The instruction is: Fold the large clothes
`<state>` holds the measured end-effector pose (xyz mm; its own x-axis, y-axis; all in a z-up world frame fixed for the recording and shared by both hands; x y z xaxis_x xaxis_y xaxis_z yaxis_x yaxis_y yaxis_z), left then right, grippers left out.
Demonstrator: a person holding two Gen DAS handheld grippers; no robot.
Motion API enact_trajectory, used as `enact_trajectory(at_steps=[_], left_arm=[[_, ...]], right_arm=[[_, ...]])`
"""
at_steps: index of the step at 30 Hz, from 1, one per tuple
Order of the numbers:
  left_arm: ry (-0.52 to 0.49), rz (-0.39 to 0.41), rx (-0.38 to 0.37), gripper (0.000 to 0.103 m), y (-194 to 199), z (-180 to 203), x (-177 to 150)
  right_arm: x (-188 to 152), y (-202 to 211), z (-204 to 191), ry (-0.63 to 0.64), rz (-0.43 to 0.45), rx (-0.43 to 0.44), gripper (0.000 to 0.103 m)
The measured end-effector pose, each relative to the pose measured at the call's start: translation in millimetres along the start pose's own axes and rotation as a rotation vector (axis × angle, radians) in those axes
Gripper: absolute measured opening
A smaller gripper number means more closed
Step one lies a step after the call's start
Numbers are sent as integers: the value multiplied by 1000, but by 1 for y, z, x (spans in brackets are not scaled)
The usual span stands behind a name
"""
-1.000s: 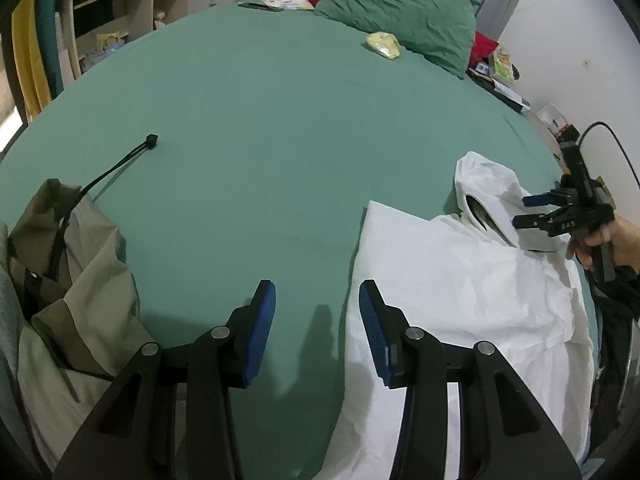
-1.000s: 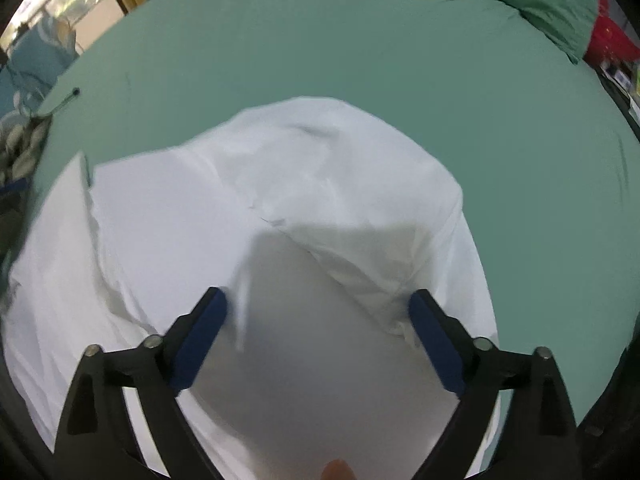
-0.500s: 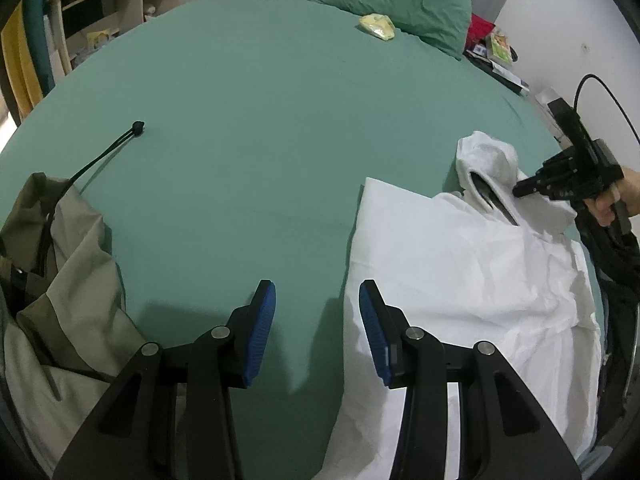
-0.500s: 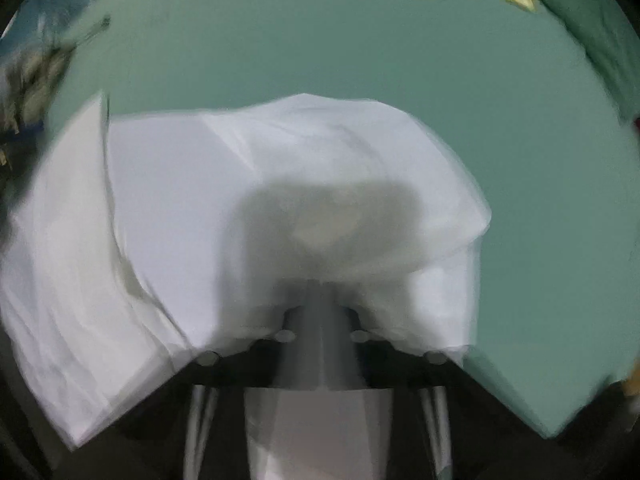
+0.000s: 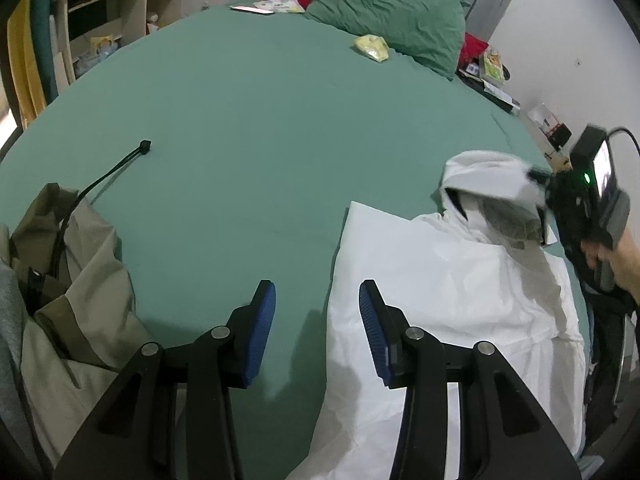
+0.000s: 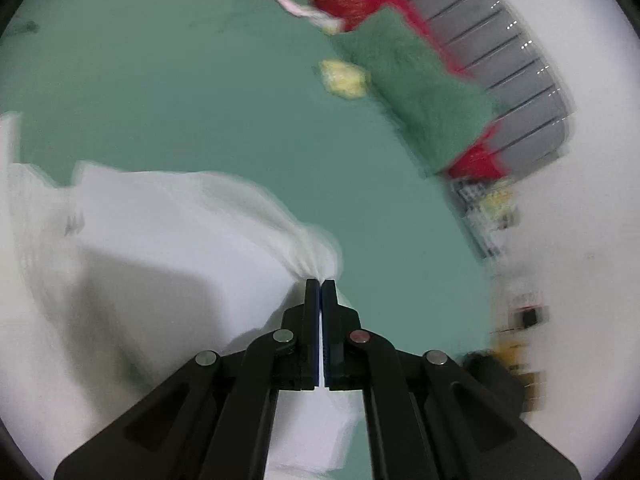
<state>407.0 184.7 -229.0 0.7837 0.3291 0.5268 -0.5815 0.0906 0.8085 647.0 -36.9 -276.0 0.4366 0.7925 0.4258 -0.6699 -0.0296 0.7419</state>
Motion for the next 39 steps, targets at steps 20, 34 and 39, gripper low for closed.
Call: enact_trajectory(at_steps=[20,34,39], left_arm=[[-40,-39,39,46,-20,-9,-5],[-78,-73,15,46,-29,9,-19],[-74,-55,4,46,-21,12,-18]], right_arm=[[-14,-103,-6,108,-320,679,103],[1,-89,-41,282,-398,702,28],[23,-78,-47,433,-212,377,21]])
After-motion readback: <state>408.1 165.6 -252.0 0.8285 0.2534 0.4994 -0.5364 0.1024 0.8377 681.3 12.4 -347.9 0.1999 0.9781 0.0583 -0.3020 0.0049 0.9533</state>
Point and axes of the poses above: each gripper's, at about its wrist camera, not at the fingertips, and y roughly against the way its jaws point, z to its right, x to its top, the point moved 10 cm from there along -y, roughly the way its jaws point
